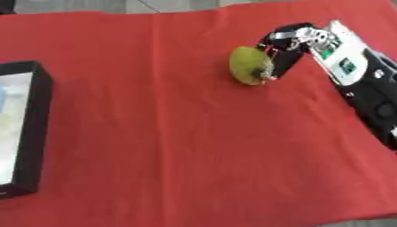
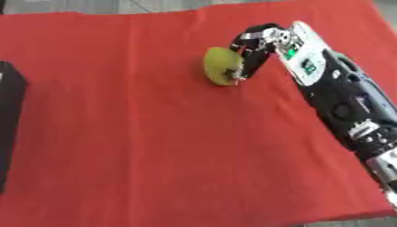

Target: Pick up the objects with one hand, pass them to the other hand, and then place them into the box on the other side of the table.

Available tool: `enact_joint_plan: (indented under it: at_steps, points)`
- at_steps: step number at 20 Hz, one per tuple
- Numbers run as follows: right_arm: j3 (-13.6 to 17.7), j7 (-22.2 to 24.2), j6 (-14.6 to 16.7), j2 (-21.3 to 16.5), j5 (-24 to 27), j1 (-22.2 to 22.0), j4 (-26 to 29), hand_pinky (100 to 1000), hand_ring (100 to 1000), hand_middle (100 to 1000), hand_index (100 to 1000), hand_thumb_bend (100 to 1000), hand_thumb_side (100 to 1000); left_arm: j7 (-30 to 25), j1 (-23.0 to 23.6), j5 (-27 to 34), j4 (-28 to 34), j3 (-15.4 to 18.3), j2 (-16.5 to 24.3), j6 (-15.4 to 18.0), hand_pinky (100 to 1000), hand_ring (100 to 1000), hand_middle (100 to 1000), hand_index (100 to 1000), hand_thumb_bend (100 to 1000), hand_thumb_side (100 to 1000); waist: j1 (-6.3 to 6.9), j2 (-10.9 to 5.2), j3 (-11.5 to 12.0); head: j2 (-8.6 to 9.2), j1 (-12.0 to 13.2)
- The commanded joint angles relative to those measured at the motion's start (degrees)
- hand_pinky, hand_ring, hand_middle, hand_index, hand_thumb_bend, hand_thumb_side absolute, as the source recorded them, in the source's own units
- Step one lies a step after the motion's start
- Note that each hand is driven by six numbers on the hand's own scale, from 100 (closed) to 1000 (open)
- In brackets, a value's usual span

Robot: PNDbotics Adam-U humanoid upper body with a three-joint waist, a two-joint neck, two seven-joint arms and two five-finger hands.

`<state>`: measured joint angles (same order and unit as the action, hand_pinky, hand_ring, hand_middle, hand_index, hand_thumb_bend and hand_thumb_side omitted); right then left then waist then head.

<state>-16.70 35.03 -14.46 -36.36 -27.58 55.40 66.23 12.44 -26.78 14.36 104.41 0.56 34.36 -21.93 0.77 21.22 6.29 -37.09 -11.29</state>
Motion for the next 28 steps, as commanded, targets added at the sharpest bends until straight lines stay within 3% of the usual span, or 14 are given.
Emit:
enact_joint_plan:
  at_steps: [1, 7, 11, 16, 28]
  points:
    - [-0.2, -4.4, -1.3, -0.5, 1.1, 0.3, 1.2, 785, 683, 583, 570, 100, 100, 0.0, -0.7, 0.0, 1.1, 0.9, 1.1, -0.1, 911, 723, 702, 723, 527, 599, 0.17, -0.95, 0.0, 0.66, -0.3]
    - [0.1, -9.3, -3.4, -1.6, 5.6, -0.6, 4.8, 768, 659, 560, 540, 100, 100, 0.0, -0.6, 0.0, 1.1, 1.0, 1.2, 0.1, 910, 722, 700, 721, 523, 599, 0.39, -1.16, -0.2, 0.61, -0.3]
    - [1.6, -12.7, -5.4, -3.5, 8.3, -2.1, 11.4, 757, 647, 558, 537, 100, 100, 0.1, -0.4, 0.0, 1.0, 1.1, 1.4, 0.3, 908, 722, 701, 721, 521, 600, 0.67, -1.45, -0.6, 0.65, -0.2]
    - [3.8, -21.0, -9.4, -5.0, 11.1, -6.3, 21.4, 774, 654, 564, 545, 100, 100, 0.3, -0.5, 0.1, 0.8, 1.1, 1.7, 0.5, 907, 722, 701, 721, 517, 600, 1.26, -1.72, -1.3, 0.73, 0.4]
    - [3.2, -33.8, -11.9, -2.5, 15.6, -15.9, 39.4, 738, 611, 564, 542, 100, 100, -0.9, -3.0, -0.7, 0.5, -0.6, 3.6, 1.7, 899, 722, 696, 722, 514, 602, 2.93, -2.09, -1.9, 0.72, 1.6]
